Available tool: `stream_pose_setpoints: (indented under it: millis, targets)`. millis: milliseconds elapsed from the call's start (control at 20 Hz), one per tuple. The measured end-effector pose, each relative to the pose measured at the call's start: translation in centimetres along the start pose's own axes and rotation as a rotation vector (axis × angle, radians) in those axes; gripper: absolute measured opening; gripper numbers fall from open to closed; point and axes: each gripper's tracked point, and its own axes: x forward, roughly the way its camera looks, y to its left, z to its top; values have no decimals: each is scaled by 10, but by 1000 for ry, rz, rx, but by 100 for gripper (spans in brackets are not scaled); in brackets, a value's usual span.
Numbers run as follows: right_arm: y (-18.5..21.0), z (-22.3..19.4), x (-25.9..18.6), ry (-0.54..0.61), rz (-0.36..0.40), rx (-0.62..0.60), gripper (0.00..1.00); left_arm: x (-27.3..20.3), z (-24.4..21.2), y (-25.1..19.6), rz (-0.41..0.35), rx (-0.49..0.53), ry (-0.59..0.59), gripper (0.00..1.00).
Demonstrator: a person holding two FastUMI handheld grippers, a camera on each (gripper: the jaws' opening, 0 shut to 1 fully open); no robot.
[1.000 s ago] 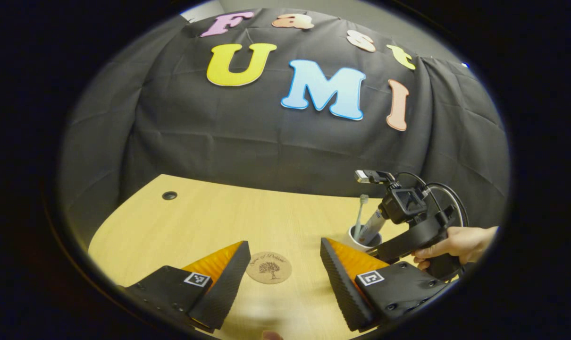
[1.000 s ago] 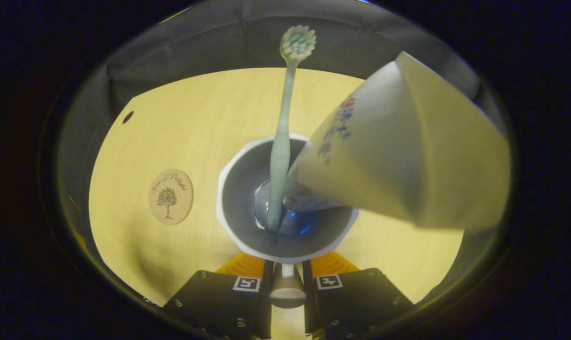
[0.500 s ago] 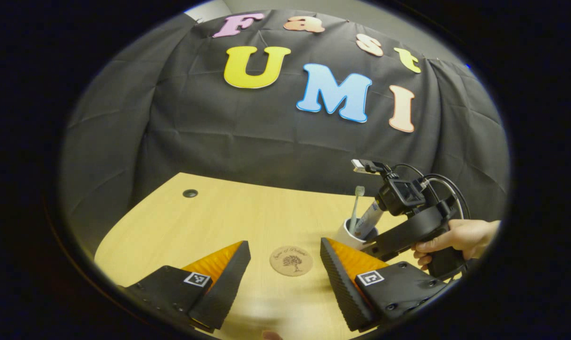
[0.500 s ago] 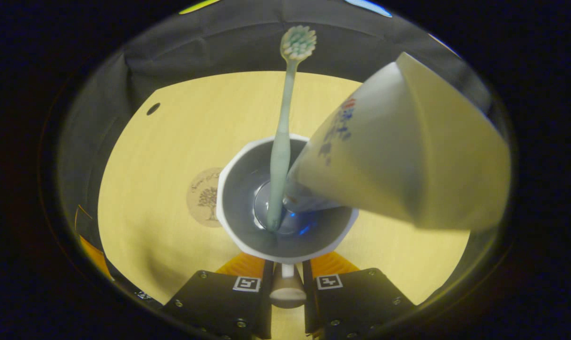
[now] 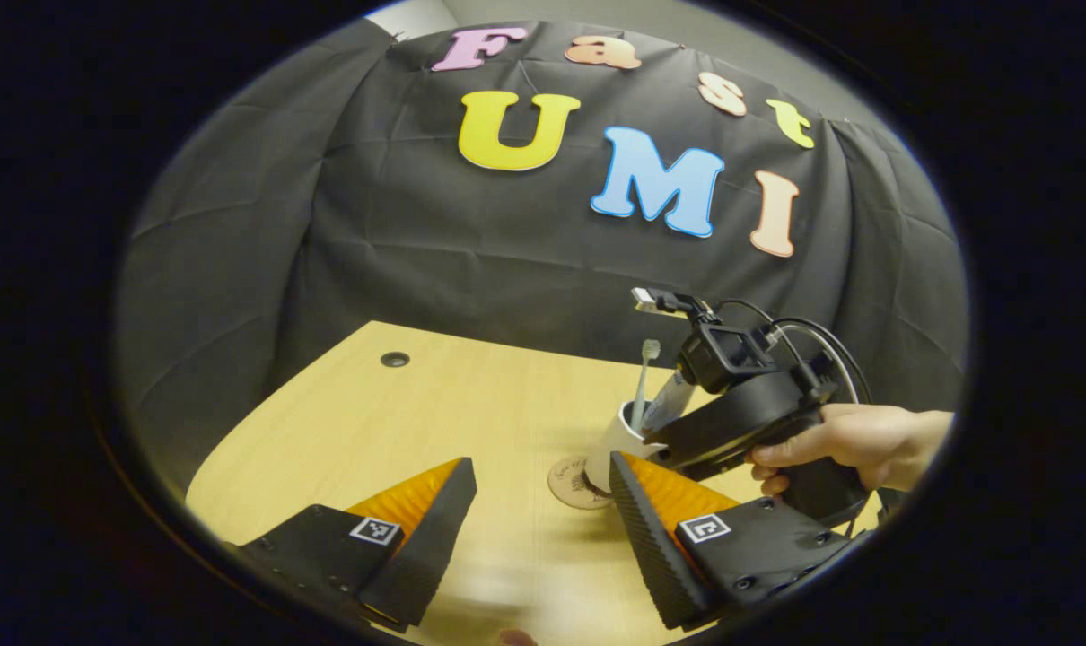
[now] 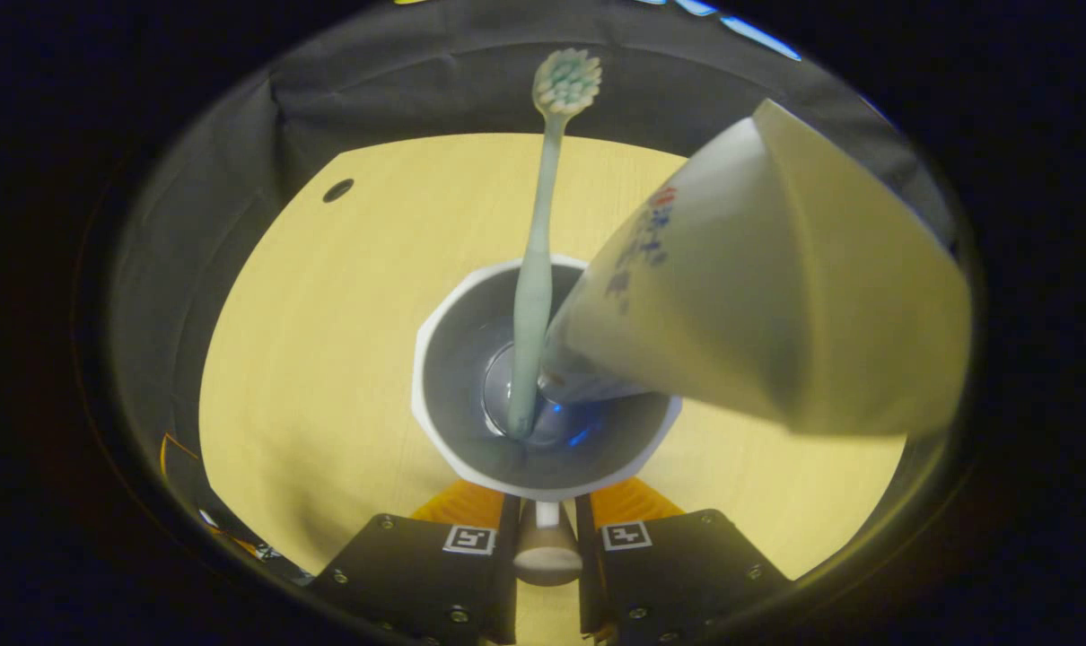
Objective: Put the toothbrush and toothpaste on the desktop into the cup, then pick up the cup and place it on the coaster on the desktop.
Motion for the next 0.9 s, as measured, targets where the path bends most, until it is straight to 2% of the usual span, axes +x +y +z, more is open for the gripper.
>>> stream_pose_setpoints:
  millis: [50, 600, 650, 800, 900]
  targets:
    - [3, 2, 1, 3, 2, -5, 28, -2, 0, 1, 2, 0, 1, 94]
    - [30, 13, 28, 40, -17, -36, 28, -10, -7, 18, 17, -10, 9, 97]
    - [32, 15, 31, 38, -20, -43, 24, -8, -7, 20, 19, -12, 11, 97]
    - [41, 15, 34, 43, -20, -50, 32, -4, -8, 22, 22, -19, 16, 97]
    - [33, 15, 24, 38, -10, -45, 30, 0, -8, 24, 24, -20, 13, 97]
